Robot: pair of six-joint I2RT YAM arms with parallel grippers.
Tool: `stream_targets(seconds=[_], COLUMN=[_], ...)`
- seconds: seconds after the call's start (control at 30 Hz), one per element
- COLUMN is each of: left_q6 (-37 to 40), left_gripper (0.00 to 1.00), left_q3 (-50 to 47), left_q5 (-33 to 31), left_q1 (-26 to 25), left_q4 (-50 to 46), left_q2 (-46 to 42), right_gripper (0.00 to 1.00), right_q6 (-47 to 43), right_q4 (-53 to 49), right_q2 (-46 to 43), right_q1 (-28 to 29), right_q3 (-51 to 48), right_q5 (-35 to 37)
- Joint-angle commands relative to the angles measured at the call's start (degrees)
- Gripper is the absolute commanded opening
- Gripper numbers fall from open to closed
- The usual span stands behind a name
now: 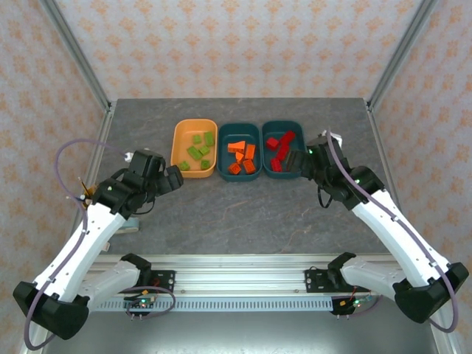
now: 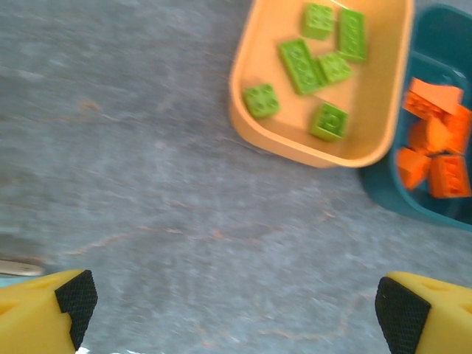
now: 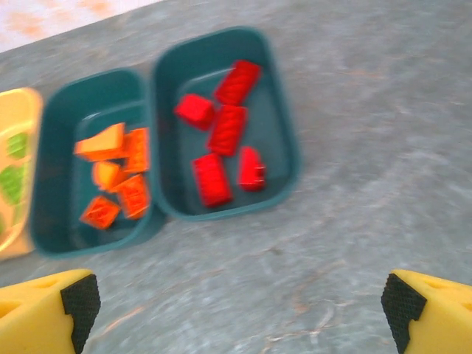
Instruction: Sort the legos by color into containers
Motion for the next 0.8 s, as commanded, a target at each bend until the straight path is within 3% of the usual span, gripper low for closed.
stream_targets(seconds=[0.0, 0.17, 0.27, 0.33, 0.43, 0.57, 0.77], left_q6=[1.4, 19.2, 21.0, 22.2, 22.8, 30.1, 31.8], left_gripper=[1.0, 1.0, 1.0, 1.0, 1.0, 1.0, 1.0], left_q3=[-5.7, -15.0, -21.7, -26.6, -24.3, -20.6, -22.6], left_q5=[-15.9, -21.5, -17.7, -14.6, -10.8, -9.1, -9.2], left_q1=[-0.6, -0.4, 2.9, 6.5, 12.1, 13.0, 14.7], left_q4=[5.3, 21.0, 32.1, 42.6, 46.5, 53.9, 70.0], left_q2=[-2.5, -0.7, 0.1, 0.1, 5.9, 17.1, 27.8], right_gripper=[1.0, 1.0, 1.0, 1.0, 1.0, 1.0, 1.0], right_q6=[1.5, -6.3, -16.1, -19.8, -20.7, -21.7, -22.9], right_q4=[3.8, 25.8, 39.2, 46.1, 53.1, 64.2, 77.2], right_q2=[-3.7, -12.0, -11.7, -10.2, -6.4, -0.2, 10.2], right_q1=[-2.5, -2.9, -3.5, -5.7, -10.0, -15.0, -21.6], right_q3=[-8.5, -26.6, -34.6, -38.0, -41.2, -44.2, -44.5], right_q5=[10.7, 27.7, 31.4, 28.5, 23.8, 18.2, 9.5])
